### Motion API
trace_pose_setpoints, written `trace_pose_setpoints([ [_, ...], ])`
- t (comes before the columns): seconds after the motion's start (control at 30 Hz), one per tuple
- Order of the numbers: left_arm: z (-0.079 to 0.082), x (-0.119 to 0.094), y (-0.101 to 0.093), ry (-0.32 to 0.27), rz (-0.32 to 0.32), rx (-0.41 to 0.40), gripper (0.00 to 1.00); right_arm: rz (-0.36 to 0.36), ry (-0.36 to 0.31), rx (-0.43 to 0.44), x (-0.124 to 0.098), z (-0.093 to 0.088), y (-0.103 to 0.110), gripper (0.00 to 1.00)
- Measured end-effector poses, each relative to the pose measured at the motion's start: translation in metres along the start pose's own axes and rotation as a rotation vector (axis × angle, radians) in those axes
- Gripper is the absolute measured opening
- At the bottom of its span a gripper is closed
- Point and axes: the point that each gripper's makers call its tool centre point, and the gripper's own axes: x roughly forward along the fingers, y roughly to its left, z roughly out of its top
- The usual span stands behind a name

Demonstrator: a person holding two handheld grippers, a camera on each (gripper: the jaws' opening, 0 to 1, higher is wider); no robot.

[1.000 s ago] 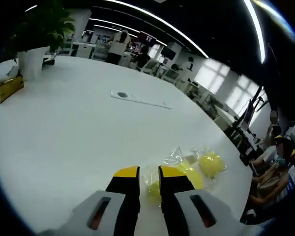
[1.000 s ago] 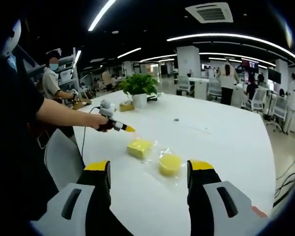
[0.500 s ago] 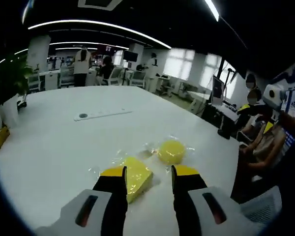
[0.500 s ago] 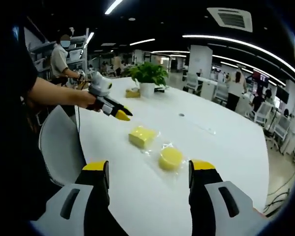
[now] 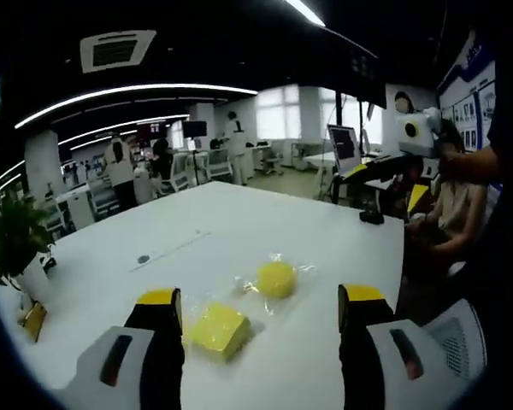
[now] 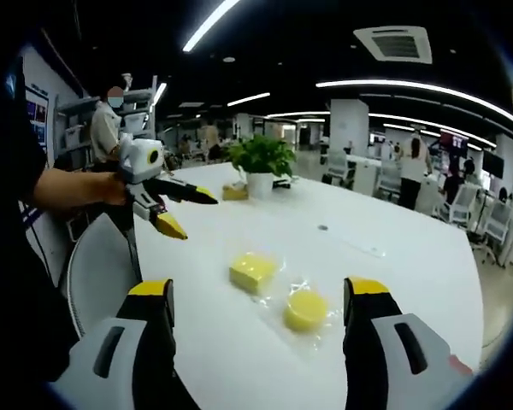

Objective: Compare the silicone blocks by pressing each to a similar depth, holding the contact briefly, and releasing to observe deformation and rebound differences across the visible hardness samples.

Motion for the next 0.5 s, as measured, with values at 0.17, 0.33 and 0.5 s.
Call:
trace_pose_setpoints([
  [0.17,0.003,-0.021,0.000,-0.038,0.030,0.037,0.93,0.003,-0.065,0.036,-0.002,0.004,0.000,0.81],
  [0.33,0.001,-0.043,0.002,-0.060,0.044,0.021,0.97,0.011,-0.109,0.084,-0.011,0.001,0.000,0.86],
  [0.5,0.002,-0.066,0.003,-0.093,0.070,0.039,0.99,-0.026,-0.138,0.136,-0.022,-0.009,-0.011,0.90],
])
